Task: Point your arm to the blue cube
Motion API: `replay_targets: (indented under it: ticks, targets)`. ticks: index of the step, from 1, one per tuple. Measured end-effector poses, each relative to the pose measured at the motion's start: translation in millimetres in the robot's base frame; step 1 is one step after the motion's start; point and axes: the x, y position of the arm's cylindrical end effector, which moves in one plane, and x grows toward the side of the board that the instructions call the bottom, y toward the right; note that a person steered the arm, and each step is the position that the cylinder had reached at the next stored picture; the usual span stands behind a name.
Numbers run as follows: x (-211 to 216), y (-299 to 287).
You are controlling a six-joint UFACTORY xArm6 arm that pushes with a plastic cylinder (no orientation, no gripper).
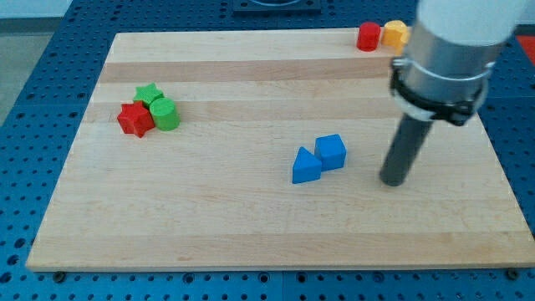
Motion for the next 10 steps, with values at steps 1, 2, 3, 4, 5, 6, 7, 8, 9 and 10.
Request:
replay_targets:
  ticks: [1,2,3,4,5,6,7,8,9,10]
  targets:
    - [0,-39]
    - [-3,-49]
    - [-28,-49]
    - [-50,-54]
    - [-52,-82]
    - [-52,-112]
    - [-55,-131]
    - [-72,-139]
    - [-82,-130]
    - [-81,-96]
